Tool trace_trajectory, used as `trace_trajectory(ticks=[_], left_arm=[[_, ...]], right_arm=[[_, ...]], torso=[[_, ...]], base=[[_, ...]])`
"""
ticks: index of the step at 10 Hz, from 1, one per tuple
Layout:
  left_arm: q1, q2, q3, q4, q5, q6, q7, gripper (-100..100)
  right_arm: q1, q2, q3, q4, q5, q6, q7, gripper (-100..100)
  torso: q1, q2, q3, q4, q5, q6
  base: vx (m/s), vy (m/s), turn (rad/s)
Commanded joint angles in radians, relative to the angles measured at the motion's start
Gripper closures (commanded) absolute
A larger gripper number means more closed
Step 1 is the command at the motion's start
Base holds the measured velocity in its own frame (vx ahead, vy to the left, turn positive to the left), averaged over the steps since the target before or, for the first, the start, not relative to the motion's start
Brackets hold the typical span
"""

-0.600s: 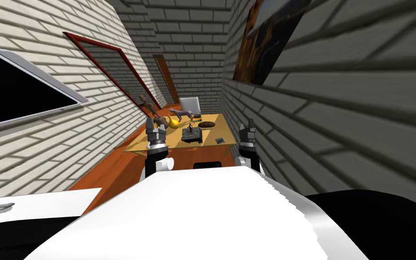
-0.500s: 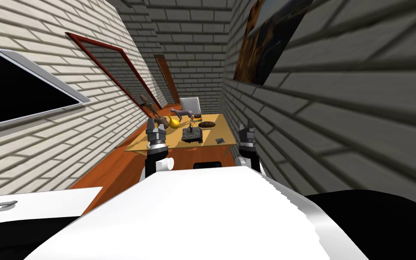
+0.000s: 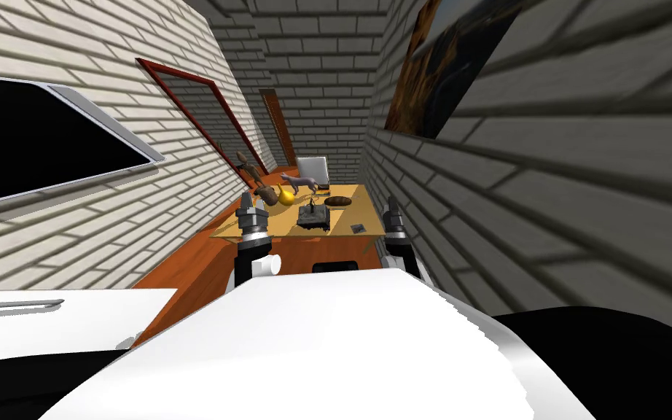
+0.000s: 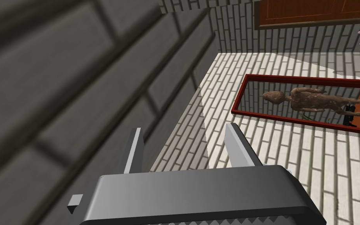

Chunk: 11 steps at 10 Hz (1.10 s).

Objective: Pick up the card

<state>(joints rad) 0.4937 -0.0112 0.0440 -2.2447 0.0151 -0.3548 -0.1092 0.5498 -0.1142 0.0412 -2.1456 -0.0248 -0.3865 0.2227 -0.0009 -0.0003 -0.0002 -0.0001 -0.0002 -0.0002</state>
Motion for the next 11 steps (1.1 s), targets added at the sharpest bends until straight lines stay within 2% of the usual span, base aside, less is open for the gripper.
trace_trajectory(ticks=[1,5,6,8,9,11], left_arm=[[0.000,0.000,0.000,0.000,0.000,0.000,0.000,0],[0.000,0.000,0.000,0.000,0.000,0.000,0.000,0],[0.000,0.000,0.000,0.000,0.000,0.000,0.000,0],[0.000,0.000,0.000,0.000,0.000,0.000,0.000,0],[0.000,0.000,0.000,0.000,0.000,0.000,0.000,0],[0.000,0.000,0.000,0.000,0.000,0.000,0.000,0]], right_arm=[[-0.005,-0.013,0.004,0.032,0.042,0.012,0.047,-100],[-0.007,-0.039,0.012,0.104,0.159,0.055,0.162,-100],[-0.007,-0.039,0.012,0.104,0.162,0.055,0.172,-100],[-0.009,-0.049,0.017,0.144,0.229,0.079,0.236,-100],[-0.009,-0.049,0.017,0.144,0.231,0.079,0.244,-100],[-0.010,-0.058,0.021,0.188,0.297,0.104,0.308,-100]], torso=[[0.000,0.000,0.000,0.000,0.000,0.000],[0.000,0.000,0.000,0.000,0.000,0.000],[0.000,0.000,0.000,0.000,0.000,0.000],[0.000,0.000,0.000,0.000,0.000,0.000],[0.000,0.000,0.000,0.000,0.000,0.000],[0.000,0.000,0.000,0.000,0.000,0.000]], base=[[0.003,-0.011,0.134],[0.001,-0.016,0.166],[0.001,-0.014,0.060],[0.001,-0.009,0.151],[0.001,-0.013,0.085],[0.000,-0.012,0.166]])
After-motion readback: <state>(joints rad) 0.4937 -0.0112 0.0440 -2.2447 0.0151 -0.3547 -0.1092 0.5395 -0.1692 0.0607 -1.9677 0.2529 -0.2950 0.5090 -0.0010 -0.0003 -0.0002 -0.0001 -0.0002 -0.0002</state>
